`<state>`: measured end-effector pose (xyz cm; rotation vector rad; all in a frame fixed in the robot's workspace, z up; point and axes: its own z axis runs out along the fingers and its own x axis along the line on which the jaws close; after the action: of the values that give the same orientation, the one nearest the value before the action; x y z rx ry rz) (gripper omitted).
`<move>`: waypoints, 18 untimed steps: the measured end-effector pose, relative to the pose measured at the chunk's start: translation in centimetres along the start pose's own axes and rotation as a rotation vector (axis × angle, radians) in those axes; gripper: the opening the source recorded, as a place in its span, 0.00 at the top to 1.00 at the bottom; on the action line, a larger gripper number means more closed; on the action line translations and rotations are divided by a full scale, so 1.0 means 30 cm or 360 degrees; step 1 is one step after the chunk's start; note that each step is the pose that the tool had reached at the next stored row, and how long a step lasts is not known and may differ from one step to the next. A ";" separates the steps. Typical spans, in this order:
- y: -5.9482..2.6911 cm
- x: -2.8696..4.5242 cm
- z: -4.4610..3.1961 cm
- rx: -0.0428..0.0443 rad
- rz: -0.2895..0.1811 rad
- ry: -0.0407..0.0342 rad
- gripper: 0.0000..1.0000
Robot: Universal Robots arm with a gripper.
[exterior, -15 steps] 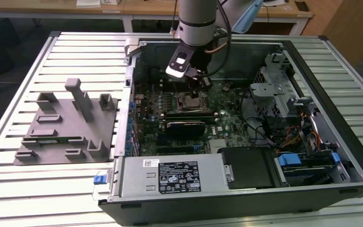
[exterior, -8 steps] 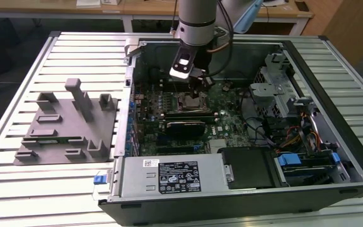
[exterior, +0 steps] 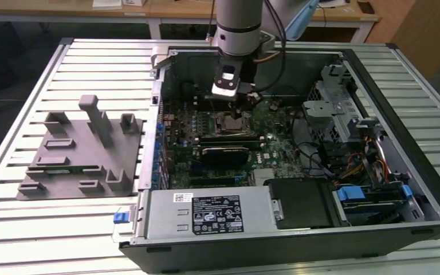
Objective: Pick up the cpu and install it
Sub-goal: 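Close the cpu cover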
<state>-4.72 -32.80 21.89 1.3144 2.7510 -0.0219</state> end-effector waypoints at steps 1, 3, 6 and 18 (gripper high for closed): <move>0.000 0.000 0.000 -0.0002 -0.0025 0.0000 0.89; 0.000 0.000 0.000 -0.0005 -0.0076 -0.0001 0.89; 0.000 0.000 0.000 -0.0009 -0.0154 -0.0002 0.89; 0.000 0.000 0.000 -0.0026 -0.0457 -0.0007 0.89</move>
<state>-4.72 -32.80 21.88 0.9040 2.9036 -0.0225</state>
